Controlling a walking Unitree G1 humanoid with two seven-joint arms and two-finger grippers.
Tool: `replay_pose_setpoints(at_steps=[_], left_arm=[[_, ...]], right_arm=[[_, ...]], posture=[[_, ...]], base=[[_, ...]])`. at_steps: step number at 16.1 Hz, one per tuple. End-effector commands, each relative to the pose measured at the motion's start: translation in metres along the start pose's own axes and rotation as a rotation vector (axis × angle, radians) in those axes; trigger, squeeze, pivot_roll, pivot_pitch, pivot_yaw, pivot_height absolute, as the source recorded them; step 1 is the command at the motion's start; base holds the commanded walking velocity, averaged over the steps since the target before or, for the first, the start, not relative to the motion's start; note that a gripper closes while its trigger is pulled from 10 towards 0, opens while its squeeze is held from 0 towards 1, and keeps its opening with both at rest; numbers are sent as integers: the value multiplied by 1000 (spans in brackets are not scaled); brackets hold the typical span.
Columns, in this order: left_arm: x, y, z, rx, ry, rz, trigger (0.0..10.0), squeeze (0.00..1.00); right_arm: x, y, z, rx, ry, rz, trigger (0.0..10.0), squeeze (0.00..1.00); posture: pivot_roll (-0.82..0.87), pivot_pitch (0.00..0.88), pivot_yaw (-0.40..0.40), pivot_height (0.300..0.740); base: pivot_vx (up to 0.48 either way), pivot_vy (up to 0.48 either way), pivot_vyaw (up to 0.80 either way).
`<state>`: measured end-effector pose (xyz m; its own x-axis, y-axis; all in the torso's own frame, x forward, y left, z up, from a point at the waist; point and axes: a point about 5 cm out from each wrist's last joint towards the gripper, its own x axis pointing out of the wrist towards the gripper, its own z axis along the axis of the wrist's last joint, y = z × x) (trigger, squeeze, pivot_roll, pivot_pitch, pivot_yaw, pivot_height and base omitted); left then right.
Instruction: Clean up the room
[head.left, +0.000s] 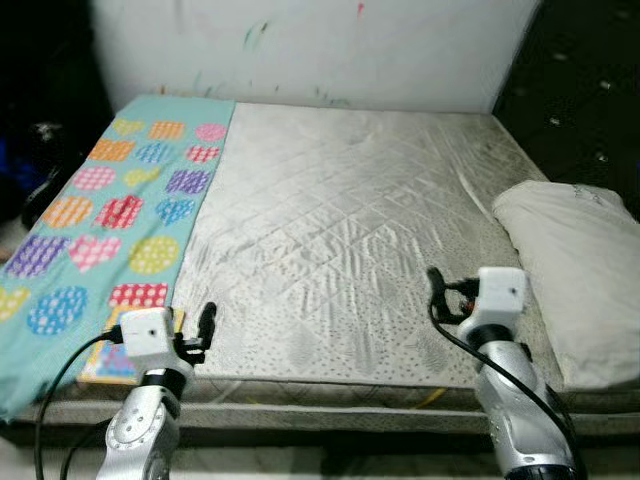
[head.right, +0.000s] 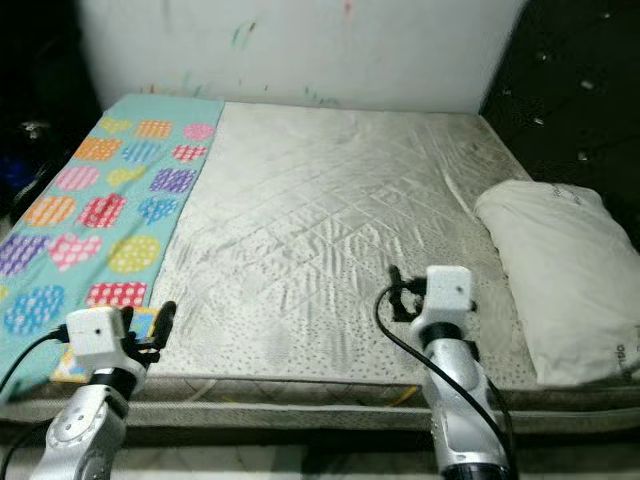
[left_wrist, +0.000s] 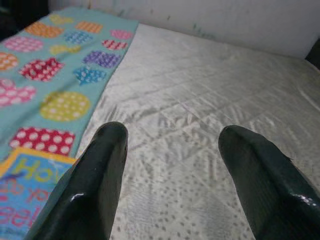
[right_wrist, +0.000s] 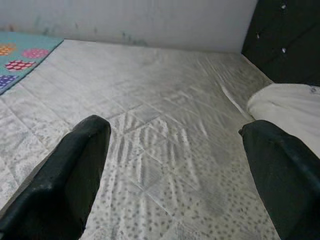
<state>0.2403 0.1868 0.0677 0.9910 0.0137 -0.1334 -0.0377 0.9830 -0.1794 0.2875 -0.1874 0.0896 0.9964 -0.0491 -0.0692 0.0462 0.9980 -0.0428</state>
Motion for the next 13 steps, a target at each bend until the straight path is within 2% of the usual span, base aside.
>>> replay_pose_setpoints(at_steps=[1,5,8,13], left_arm=[[0,-7,4,4,-16,-34,10000,0],[-2,-10,6,-12,-18,-84,10000,0],[-1,-12,5,-11,-13,-92,10000,0],[-4,-12,4,-14,-7,-96,10000,0]], right_arm=[[-3,-3,-7,-15,26,-1,10000,0],[-3,-1,-10,-22,34,7,10000,0],[-5,3,-8,-43,17,68,10000,0],[-6,8,-10,-38,21,92,10000,0]], posture=[[-104,0,-41,740],[-105,0,-34,740],[-107,0,-31,740],[-102,0,-36,740]], base=[[0,0,0],[0,0,0],[283,0,0],[356,0,0]])
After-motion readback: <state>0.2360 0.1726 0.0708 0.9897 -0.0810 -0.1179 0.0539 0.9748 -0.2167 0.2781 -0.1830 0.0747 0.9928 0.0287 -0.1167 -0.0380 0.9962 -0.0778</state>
